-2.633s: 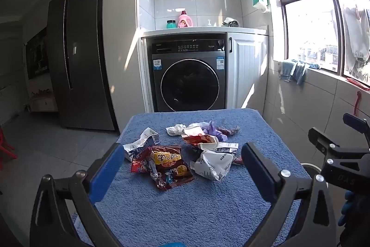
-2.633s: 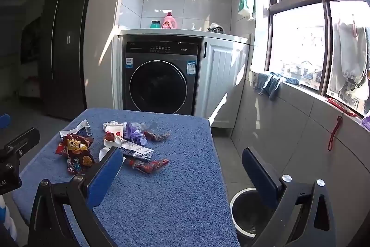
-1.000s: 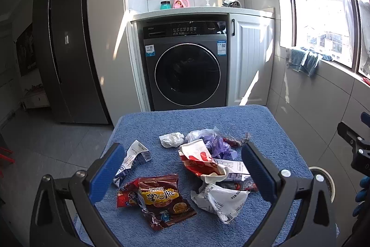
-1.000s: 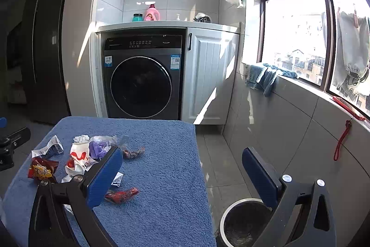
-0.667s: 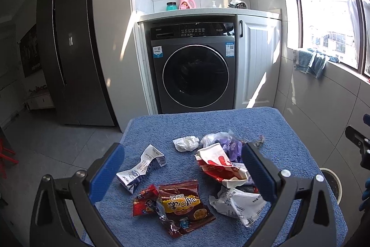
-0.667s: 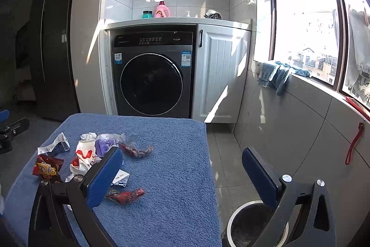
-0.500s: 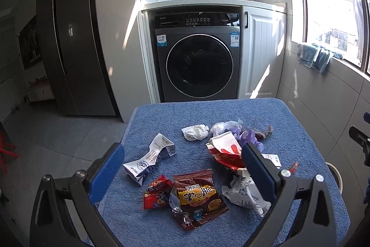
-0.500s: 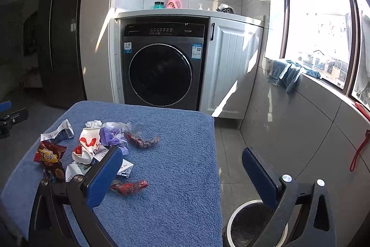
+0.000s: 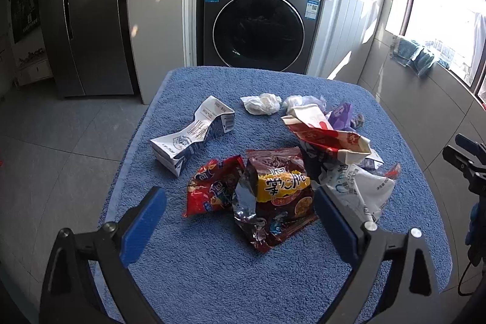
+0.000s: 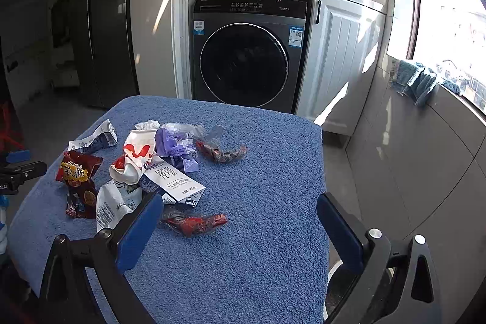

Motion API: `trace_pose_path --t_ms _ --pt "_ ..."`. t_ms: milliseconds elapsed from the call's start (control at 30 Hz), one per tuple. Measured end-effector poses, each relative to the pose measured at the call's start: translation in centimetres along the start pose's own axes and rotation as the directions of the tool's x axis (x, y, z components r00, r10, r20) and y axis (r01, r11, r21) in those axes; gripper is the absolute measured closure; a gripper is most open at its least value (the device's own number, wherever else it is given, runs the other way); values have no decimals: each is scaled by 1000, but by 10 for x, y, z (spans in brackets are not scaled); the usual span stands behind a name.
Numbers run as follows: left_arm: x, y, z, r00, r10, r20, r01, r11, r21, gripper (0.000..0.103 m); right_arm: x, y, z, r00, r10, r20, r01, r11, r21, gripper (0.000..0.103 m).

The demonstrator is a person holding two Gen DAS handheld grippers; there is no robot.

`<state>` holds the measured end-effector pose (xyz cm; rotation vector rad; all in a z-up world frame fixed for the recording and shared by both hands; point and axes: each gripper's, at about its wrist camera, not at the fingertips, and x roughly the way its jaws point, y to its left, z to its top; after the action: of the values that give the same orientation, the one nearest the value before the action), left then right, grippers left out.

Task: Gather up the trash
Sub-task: 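Grasp the yellow snack bag with the left tool while the right tool grasps the clear candy wrapper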

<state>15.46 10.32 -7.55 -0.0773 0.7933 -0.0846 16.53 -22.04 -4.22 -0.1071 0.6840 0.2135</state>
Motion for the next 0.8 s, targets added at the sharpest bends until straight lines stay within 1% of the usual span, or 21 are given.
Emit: trace_pose_path --t_ms 67,133,200,267,333,400,500,567,633,800 --pt "8 0 -1 999 -45 -28 45 999 -16 21 9 1 -3 999 25 -28 -25 1000 13 7" --pt "15 -2 0 996 -77 -42 76 997 -26 26 17 3 -5 998 36 -49 -35 999 17 8" --pt "20 -5 4 995 -96 -38 95 995 -28 30 23 4 -6 997 45 -64 -44 999 14 9" --pt "22 -8 11 992 -121 -31 120 992 -22 37 29 5 -7 996 48 -77 -47 999 9 9" --pt "25 -9 17 989 -144 -31 143 990 -16 40 34 4 -8 995 51 -84 -50 999 11 9" --pt "30 -10 21 987 -152 -42 152 988 -15 42 37 2 -8 995 54 -89 -53 998 16 9" --pt "41 -10 19 984 -161 -79 159 987 -26 48 42 1 -9 994 55 -95 -53 998 16 9" --pt "46 -11 16 979 -179 -98 175 984 -39 59 46 0 -10 993 63 -101 -61 998 18 9" --pt "49 -13 15 971 -211 -111 206 977 -54 65 50 -1 -12 991 82 -107 -80 996 26 11" --pt "53 -30 21 962 -248 -113 246 969 -30 65 62 -5 -12 984 124 -128 -119 992 44 18"
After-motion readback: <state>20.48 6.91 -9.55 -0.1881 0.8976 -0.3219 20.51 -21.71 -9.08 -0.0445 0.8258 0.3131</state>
